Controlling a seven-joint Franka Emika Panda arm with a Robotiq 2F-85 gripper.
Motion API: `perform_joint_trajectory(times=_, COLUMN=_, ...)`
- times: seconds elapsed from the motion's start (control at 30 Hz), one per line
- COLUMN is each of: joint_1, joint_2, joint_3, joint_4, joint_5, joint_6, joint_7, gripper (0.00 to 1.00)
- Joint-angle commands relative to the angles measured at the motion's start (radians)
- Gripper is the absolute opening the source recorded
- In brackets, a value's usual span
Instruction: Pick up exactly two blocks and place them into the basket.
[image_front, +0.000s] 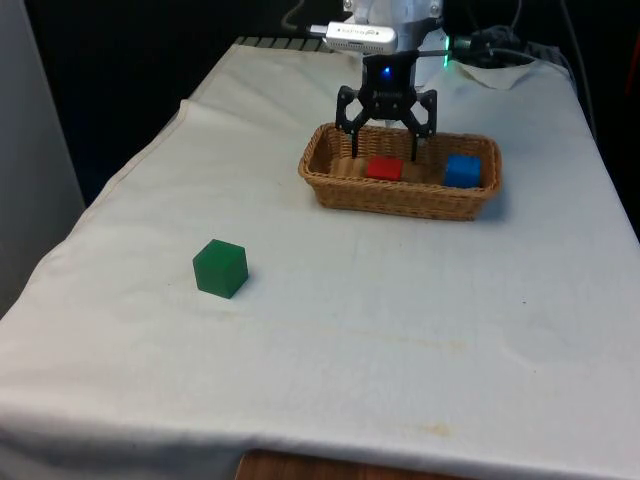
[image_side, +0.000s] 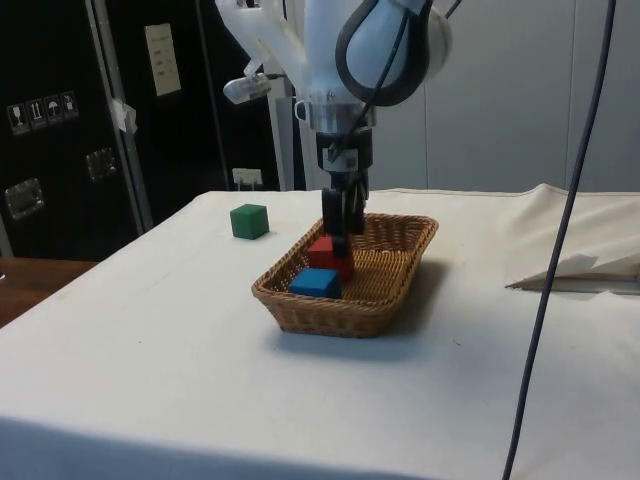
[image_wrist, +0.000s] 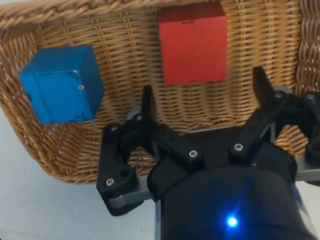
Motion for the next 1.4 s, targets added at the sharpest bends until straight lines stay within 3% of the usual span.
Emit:
perform_joint_trajectory(times=0.0, joint_1=-0.006, joint_2=-0.005, joint_3=0.015, joint_4=-0.004, joint_5=0.031, joint_6=0.009, joint_7=-0.022, gripper=0.91)
perform_joint_trajectory(times=0.03, joint_1=-0.006, joint_2=-0.005, joint_3=0.015, joint_4=-0.004, joint_5=0.031, joint_6=0.009, joint_7=-0.022, gripper=0.98)
perform_joint_trajectory(times=0.07, joint_1=-0.006, joint_2=-0.004, joint_3=0.015, joint_4=-0.004, joint_5=0.031, joint_6=0.009, joint_7=-0.022, gripper=1.00)
perform_joint_trajectory(times=0.1, joint_1=0.000, joint_2=0.001, joint_3=0.000, joint_4=0.000, joint_5=0.000, joint_6=0.000, joint_7=0.000, gripper=1.00)
perform_joint_trajectory(times=0.13, joint_1=-0.006, joint_2=-0.004, joint_3=0.015, joint_4=-0.004, joint_5=0.031, joint_6=0.009, joint_7=-0.022, gripper=1.00)
perform_joint_trajectory(times=0.3, joint_1=-0.006, joint_2=-0.004, joint_3=0.014, joint_4=-0.004, joint_5=0.030, joint_6=0.009, joint_7=-0.021, gripper=1.00)
perform_joint_trajectory(times=0.47, joint_1=0.005, joint_2=-0.033, joint_3=0.005, joint_4=0.012, joint_5=-0.004, joint_6=-0.025, joint_7=0.009, gripper=1.00)
perform_joint_trajectory(times=0.67, joint_1=0.005, joint_2=-0.067, joint_3=0.025, joint_4=0.050, joint_5=-0.017, joint_6=-0.082, joint_7=0.027, gripper=1.00)
perform_joint_trajectory(times=0.7, joint_1=0.000, joint_2=-0.071, joint_3=0.026, joint_4=0.038, joint_5=-0.003, joint_6=-0.073, joint_7=0.010, gripper=1.00)
perform_joint_trajectory(times=0.73, joint_1=0.005, joint_2=-0.070, joint_3=0.028, joint_4=0.056, joint_5=-0.017, joint_6=-0.090, joint_7=0.027, gripper=1.00)
perform_joint_trajectory(times=0.93, joint_1=0.004, joint_2=-0.084, joint_3=0.046, joint_4=0.104, joint_5=-0.014, joint_6=-0.136, joint_7=0.026, gripper=1.00)
perform_joint_trajectory(times=1.37, joint_1=0.001, joint_2=-0.085, joint_3=0.075, joint_4=0.187, joint_5=-0.003, joint_6=-0.186, joint_7=0.018, gripper=1.00)
